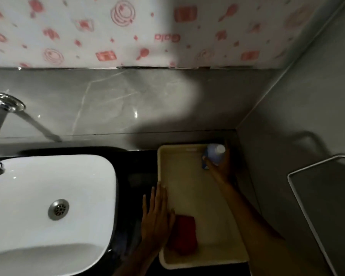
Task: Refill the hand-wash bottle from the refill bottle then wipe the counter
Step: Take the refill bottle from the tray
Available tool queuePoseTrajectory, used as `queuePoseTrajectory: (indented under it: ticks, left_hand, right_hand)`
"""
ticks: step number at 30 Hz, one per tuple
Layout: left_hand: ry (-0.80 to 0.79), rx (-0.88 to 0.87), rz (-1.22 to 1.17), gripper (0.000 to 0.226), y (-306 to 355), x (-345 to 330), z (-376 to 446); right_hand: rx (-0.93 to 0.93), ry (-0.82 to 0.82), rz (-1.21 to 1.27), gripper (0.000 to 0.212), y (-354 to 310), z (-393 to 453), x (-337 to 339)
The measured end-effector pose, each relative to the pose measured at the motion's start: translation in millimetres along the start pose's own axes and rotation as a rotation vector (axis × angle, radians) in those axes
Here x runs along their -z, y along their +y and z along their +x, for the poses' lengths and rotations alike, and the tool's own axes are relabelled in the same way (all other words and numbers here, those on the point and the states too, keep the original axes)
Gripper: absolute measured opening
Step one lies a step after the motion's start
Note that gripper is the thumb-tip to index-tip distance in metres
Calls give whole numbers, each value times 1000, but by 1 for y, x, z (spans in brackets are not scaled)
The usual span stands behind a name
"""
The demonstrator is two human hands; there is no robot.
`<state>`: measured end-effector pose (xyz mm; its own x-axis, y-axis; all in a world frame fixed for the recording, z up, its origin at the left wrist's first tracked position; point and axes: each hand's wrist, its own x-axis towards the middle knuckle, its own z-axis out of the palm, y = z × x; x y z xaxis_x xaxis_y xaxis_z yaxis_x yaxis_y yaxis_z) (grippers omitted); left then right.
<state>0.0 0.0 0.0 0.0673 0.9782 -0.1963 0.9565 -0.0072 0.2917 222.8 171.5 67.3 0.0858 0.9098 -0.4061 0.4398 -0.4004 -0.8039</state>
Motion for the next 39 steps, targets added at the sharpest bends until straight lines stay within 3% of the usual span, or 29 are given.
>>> queuePoseTrajectory:
  ticks: [1,3,9,13,15,17,25,32,39]
  left_hand:
    - [-4,15,9,77,0,-3,-1]
    - [-9,16,26,78,2,-1,-3]
    - [-40,-6,46,77,-3,11,-6]
    - [-24,-3,58,80,1,28,-10]
    - [2,1,47,80,0,40,-21]
    - [66,-4,10,76,-9,52,-42]
    - [247,46,-90,65,-129,72,-168]
    - [132,4,68,68,-260,64,-260]
    - [86,-52,66,70,-297,82,-273]
  right_hand:
    - [3,-67,-46,49,1,2,-1]
    - [-4,28,-18,38,5,7,-3]
    - [-17,230,86,60,8,-21,-8]
    - [-42,341,52,53,1,-78,-25]
    - [-121,371,-28,83,-4,-119,-37]
    - [-76,402,-96,96,-4,-164,-53]
    - [-40,114,-164,95,14,-331,-170]
    - [61,69,-204,93,16,-392,-293]
    - [53,160,-259,90,-1,-401,-351]
